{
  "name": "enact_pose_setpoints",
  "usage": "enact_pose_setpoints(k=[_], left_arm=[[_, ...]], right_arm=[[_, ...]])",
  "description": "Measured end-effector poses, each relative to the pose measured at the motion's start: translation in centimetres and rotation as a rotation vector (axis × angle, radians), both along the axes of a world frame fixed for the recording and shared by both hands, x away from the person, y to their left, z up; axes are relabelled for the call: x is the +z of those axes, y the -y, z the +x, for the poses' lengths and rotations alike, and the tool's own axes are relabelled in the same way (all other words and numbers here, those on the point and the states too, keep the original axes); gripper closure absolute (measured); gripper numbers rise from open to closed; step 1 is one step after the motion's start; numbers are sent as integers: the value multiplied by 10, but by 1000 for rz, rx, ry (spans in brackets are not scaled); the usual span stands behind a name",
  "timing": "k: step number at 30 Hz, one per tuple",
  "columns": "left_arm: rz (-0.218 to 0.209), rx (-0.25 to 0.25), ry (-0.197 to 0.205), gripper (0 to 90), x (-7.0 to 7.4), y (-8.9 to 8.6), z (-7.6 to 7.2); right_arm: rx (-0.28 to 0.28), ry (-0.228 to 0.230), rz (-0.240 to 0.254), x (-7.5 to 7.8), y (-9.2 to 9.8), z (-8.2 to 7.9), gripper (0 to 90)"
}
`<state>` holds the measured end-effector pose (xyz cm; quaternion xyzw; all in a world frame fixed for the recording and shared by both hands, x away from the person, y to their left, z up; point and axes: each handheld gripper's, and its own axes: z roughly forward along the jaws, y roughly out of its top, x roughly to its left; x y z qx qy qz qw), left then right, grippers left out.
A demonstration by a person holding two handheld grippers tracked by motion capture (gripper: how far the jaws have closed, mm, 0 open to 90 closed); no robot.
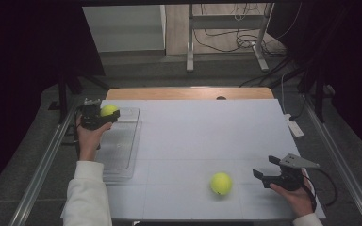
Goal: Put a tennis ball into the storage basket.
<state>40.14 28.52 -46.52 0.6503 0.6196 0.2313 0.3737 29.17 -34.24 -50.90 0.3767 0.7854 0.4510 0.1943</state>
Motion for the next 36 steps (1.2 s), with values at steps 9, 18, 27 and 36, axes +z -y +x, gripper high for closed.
enact_pose_setpoints(k=[9, 18, 27, 36], left_arm=[[19, 3, -31, 264, -6, -2, 3], [65, -6, -79, 264, -14, 0, 7], [92, -7, -112, 263, -19, 0, 10], [123, -8, -131, 262, -24, 1, 12]], right_arm=[[0, -1, -1, 0, 0, 0, 124], [0, 0, -2, 0, 0, 0, 124], [1, -1, -3, 0, 0, 0, 124], [2, 0, -3, 0, 0, 0, 124]])
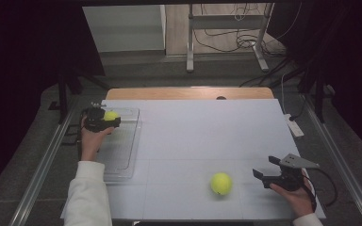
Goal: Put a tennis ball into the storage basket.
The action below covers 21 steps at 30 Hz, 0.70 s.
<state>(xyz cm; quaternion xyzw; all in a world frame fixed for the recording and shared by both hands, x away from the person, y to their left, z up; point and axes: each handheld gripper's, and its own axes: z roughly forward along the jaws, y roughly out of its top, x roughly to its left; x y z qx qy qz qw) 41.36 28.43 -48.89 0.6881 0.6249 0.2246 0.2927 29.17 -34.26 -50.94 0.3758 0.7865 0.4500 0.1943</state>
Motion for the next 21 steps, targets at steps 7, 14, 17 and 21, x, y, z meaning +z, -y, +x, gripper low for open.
enact_pose_setpoints(k=[7, 14, 17, 21], left_arm=[[14, -2, -2, 262, -1, 2, 1], [26, -6, -4, 261, -1, 3, 2], [25, 17, 21, 237, -1, 3, 1], [4, 32, 52, 128, 6, 3, -2]], right_arm=[[1, 1, 0, 0, 0, 0, 124], [1, 0, 0, 0, 0, 0, 123], [0, 0, -2, 0, 0, 0, 123], [1, -1, -2, 0, 0, 0, 123]])
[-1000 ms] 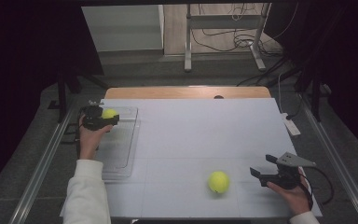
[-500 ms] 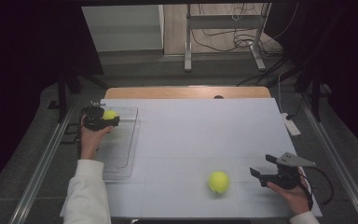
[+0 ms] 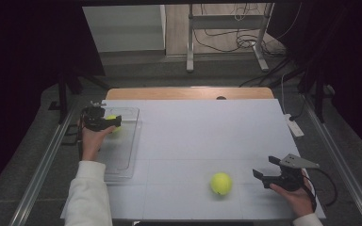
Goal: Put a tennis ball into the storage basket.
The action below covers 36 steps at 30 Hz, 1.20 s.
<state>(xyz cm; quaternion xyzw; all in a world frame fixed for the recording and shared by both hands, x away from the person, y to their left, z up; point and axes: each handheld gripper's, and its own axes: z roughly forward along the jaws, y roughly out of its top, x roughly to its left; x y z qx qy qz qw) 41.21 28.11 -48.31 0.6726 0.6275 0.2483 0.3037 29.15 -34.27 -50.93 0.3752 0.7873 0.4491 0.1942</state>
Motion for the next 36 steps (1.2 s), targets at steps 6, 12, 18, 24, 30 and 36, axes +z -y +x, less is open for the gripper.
enact_pose_setpoints(k=[6, 12, 18, 24, 30, 36], left_arm=[[6, -14, 2, 117, 1, 3, -1], [-22, -33, 24, 130, 5, 4, -3], [-77, -67, 45, 132, 9, 5, -7], [-147, -103, 69, 135, 14, 7, -14], [-188, -145, 88, 139, 19, 13, -21], [-225, -180, 102, 141, 22, 17, -27]], right_arm=[[1, 1, 2, 0, 0, 0, 122], [-1, 2, 2, 0, 0, 0, 122], [-5, 1, 3, 0, 1, 1, 123], [-8, 0, 5, 0, 0, 3, 123], [-8, -1, 9, 0, -1, 4, 123], [-9, -1, 14, 0, -1, 7, 123]])
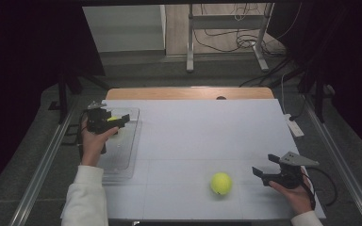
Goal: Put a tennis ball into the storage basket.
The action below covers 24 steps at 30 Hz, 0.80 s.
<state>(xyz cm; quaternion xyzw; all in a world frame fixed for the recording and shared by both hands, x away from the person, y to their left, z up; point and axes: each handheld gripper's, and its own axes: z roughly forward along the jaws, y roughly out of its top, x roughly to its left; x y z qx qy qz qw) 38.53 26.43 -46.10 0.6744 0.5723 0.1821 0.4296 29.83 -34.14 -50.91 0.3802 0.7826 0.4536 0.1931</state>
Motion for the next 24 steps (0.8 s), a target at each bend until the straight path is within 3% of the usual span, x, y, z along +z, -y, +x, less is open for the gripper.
enact_pose_setpoints(k=[9, 24], left_arm=[[-68, -63, 34, 143, 10, 6, -9], [-53, -191, 59, 137, 21, 37, -23]], right_arm=[[2, 1, -6, 0, -2, 0, 123], [10, 7, -14, 1, -3, -2, 124]])
